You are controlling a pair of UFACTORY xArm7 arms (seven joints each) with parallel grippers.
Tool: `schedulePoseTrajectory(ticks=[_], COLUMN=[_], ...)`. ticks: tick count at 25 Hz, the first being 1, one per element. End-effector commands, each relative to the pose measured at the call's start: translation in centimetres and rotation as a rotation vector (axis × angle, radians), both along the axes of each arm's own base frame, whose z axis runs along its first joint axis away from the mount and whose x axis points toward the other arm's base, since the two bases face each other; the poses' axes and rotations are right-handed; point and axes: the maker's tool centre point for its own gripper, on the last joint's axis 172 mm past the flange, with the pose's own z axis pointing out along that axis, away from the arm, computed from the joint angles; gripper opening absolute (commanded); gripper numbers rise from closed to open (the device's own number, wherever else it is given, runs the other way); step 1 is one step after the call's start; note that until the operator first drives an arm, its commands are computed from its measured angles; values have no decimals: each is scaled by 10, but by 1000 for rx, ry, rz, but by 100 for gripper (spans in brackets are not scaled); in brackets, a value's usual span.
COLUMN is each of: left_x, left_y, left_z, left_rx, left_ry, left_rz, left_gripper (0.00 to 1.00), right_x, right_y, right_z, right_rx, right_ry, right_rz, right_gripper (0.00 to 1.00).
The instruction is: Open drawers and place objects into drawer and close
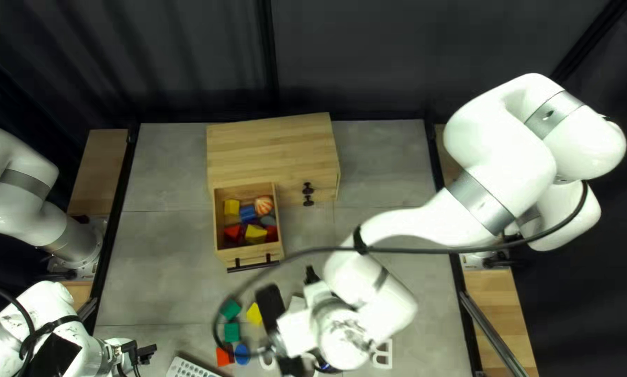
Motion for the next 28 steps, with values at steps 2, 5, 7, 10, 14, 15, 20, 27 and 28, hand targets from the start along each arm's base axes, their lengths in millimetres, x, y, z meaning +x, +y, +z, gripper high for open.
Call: schedulePoseTrajectory(ticks=[2,5,7,10,14,15,20,27,28], left_x=[0,0,0,0,0,0,0,0,0], left_y=[0,0,0,0,0,0,0,0,0], left_z=[0,0,0,0,0,0,0,0,0], left_rx=[0,0,0,0,0,0,0,0,0], left_ry=[0,0,0,0,0,0,0,0,0], left_rz=[0,0,0,0,0,0,0,0,0], left_gripper=[100,100,100,100,100,100,100,100,100], right_x=[2,2,1,5,19,22,36,50,51], right_y=[-4,-4,8,20,9,9,-2,-23,-25], right_z=[-4,-4,-1,3,-12,-13,-33,-56,-59], right_rx=[0,0,-24,-55,-77,-79,-90,-62,-57], right_ry=[9,9,4,-8,3,3,49,143,151], right_rz=[-36,-36,3,120,266,285,433,556,565], right_gripper=[100,100,100,100,100,100,100,100,100])
